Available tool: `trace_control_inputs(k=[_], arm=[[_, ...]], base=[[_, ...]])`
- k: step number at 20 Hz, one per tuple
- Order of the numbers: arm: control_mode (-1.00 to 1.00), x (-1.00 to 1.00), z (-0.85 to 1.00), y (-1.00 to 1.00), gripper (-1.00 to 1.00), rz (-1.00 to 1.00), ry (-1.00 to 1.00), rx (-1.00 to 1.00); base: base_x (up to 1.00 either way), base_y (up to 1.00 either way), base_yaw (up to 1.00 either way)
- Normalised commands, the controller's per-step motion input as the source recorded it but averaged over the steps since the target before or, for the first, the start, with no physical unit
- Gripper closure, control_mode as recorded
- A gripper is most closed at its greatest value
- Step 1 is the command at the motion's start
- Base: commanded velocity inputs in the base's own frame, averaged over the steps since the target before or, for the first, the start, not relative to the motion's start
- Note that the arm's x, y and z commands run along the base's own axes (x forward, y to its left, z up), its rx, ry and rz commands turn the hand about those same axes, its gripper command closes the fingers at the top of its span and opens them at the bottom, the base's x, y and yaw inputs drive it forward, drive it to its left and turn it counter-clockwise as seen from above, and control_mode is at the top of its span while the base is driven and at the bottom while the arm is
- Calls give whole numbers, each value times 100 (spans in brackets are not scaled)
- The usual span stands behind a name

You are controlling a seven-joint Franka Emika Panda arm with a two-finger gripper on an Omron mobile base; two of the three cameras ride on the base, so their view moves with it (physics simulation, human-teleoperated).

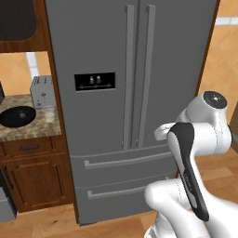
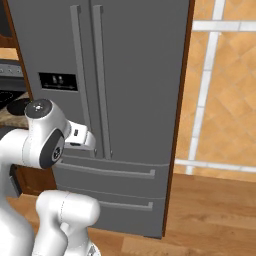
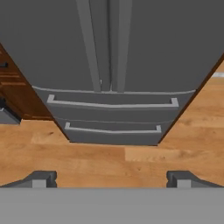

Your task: Grab a lemon wedge from the fridge and one ice cube from the ice bowl, and put them in the glass of lemonade.

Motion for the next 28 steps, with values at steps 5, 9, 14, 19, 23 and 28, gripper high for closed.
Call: trace_control_inputs(k=[5,9,14,19,23,28], arm=[[100,0,0,0,-100,0,0,0],[100,0,0,0,-100,0,0,0],[100,0,0,0,-100,0,0,0],[100,0,0,0,-100,0,0,0],[100,0,0,0,-100,0,0,0],[100,0,0,0,-100,0,0,0]], base=[[0,0,0],[0,0,0],[22,0,0],[11,0,0],[0,0,0],[0,0,0]])
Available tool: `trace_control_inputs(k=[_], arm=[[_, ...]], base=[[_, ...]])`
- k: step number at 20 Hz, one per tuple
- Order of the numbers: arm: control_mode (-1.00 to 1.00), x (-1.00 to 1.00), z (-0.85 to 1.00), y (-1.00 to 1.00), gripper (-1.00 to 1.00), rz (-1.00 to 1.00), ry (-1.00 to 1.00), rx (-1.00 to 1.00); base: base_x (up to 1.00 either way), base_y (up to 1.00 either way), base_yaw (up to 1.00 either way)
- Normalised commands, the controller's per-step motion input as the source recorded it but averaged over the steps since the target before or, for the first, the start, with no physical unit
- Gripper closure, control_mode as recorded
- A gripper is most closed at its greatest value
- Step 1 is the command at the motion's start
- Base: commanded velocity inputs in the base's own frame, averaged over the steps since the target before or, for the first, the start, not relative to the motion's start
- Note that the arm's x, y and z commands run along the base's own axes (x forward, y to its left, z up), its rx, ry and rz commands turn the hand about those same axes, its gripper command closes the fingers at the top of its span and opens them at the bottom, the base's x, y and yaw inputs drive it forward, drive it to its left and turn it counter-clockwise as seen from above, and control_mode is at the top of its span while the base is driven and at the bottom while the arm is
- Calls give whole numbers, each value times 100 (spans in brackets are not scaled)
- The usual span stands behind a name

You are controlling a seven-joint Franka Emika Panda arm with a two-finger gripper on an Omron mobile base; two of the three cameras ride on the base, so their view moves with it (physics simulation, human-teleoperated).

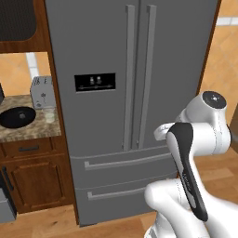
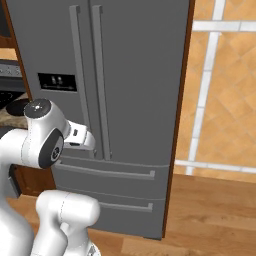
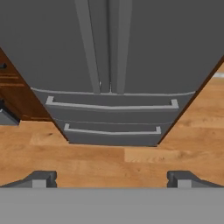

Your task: Grab a lemon wedge from the fridge and one ice cube from the ice bowl, and put them in the glass of lemonade.

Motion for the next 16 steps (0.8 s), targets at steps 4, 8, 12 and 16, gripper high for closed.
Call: trace_control_inputs(k=[4,8,12,16], arm=[[-100,7,0,-1,-100,0,-1,0],[-100,54,0,-9,-100,1,-27,0],[-100,65,1,-19,-100,0,-33,0],[-100,44,35,-6,-100,0,-17,4]], base=[[0,0,0],[0,0,0],[0,0,0],[0,0,0]])
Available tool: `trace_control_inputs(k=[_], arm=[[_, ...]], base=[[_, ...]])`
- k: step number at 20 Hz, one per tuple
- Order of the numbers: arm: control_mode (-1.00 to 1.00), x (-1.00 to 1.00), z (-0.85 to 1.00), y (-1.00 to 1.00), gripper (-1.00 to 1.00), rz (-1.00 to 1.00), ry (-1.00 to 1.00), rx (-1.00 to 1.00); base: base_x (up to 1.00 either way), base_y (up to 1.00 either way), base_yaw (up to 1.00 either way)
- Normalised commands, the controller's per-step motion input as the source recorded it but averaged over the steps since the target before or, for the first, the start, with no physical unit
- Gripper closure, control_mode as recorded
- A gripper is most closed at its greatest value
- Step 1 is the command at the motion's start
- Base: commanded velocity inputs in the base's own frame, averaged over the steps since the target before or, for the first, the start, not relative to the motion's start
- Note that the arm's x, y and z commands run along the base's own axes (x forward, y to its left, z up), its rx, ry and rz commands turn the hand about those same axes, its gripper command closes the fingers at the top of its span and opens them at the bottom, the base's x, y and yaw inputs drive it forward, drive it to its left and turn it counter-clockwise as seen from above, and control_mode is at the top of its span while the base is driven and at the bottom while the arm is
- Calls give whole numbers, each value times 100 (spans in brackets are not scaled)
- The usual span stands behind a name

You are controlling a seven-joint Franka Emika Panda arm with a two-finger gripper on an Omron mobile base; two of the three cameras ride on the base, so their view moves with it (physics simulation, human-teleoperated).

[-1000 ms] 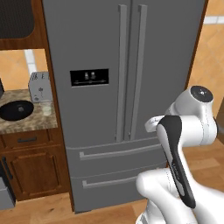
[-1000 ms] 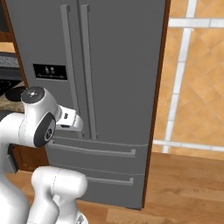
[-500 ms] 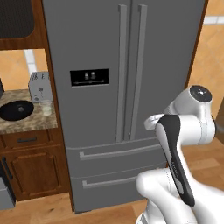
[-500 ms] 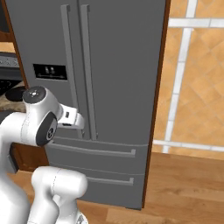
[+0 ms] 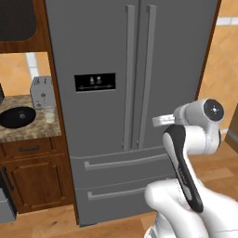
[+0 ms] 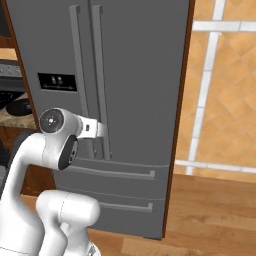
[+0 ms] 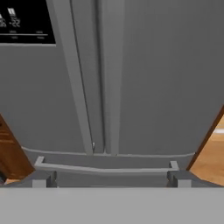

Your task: Grab a lemon wedge from the fridge and one ice cube from the ice bowl, and put them in the glass of lemonade.

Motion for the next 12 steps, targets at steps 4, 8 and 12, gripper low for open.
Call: trace_control_inputs(k=[4,8,12], arm=[[-100,19,56,0,-100,0,-5,2],[-100,27,49,0,-100,0,0,0],[-100,28,29,0,-100,0,0,0]], base=[[0,0,0],[0,0,0],[0,0,0]])
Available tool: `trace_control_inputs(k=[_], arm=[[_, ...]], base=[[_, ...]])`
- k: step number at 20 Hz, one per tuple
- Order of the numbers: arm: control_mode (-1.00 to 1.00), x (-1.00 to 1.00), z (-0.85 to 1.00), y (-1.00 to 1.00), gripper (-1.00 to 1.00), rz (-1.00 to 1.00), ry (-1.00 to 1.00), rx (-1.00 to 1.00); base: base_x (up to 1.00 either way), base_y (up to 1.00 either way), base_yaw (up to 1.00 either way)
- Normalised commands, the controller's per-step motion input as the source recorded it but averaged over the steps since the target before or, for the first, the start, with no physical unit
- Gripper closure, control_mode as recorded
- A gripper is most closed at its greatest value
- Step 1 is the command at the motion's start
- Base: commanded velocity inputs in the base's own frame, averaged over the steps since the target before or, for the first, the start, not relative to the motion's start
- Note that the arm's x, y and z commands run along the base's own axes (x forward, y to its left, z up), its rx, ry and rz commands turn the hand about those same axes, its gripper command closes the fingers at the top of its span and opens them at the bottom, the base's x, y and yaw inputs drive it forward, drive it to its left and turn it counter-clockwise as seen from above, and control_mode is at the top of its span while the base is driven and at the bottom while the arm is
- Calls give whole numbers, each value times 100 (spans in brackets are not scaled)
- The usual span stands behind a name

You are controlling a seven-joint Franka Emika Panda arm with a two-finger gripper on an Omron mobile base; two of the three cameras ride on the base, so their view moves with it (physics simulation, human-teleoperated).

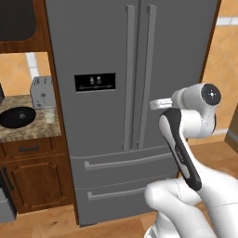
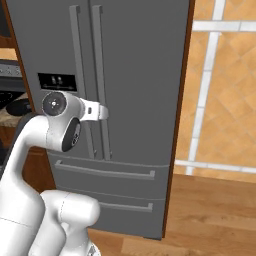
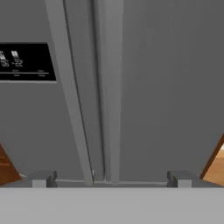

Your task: Grab a lemon wedge from the fridge and one ice cube from the ice bowl, and put them in the glass of lemonade.

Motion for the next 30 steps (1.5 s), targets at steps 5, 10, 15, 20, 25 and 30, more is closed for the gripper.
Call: trace_control_inputs(k=[5,10,15,20,25,30], arm=[[-100,34,0,-5,-100,0,-2,1],[-100,39,0,-9,-100,0,-1,3],[-100,29,0,-2,-100,0,0,2],[-100,37,0,0,-100,0,0,0],[-100,61,0,0,-100,0,0,0],[-100,61,-6,0,-100,0,0,0]], base=[[0,0,0],[0,0,0],[0,0,0],[0,0,0],[0,0,0],[0,0,0]])
